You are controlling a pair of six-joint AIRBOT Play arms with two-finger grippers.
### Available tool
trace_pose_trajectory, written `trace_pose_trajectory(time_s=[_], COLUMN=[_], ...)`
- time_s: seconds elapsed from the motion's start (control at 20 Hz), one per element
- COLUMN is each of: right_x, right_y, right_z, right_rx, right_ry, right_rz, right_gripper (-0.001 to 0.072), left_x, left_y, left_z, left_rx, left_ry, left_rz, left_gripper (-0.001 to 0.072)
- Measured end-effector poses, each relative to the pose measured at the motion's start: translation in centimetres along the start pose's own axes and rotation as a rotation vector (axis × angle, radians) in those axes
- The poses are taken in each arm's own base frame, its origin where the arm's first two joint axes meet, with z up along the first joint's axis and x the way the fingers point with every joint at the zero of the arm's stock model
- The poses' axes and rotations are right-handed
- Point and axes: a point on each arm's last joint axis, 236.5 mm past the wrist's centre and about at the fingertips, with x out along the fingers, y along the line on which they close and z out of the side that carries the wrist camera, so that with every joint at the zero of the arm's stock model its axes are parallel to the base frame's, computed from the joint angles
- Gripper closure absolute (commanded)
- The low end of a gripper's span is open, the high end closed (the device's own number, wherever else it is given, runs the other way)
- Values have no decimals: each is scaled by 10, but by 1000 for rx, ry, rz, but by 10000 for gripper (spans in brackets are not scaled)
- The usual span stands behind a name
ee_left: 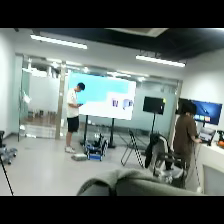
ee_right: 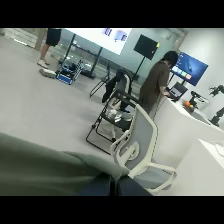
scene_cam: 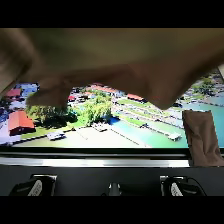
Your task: Fold the shirts.
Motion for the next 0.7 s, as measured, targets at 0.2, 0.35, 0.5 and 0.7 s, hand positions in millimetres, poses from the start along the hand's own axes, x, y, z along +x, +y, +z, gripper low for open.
trace_pose_trajectory(time_s=[0.2, 0.35, 0.5, 0.7], right_x=[-2, 31, 81, 147], right_y=[5, 22, 56, 110], right_z=[-19, -66, -148, -271], right_rx=[-11, 0, 30, 77], right_ry=[86, 256, 517, 827], right_rz=[25, 109, 254, 432], right_gripper=[694, 694, 694, 693], left_x=[-4, 17, 49, 68], left_y=[-1, 15, 48, 95], left_z=[7, -30, -119, -298], left_rx=[4, -14, -74, -198], left_ry=[-14, 105, 349, 750], left_rz=[10, 28, 66, 120], left_gripper=[684, 684, 683, 684])
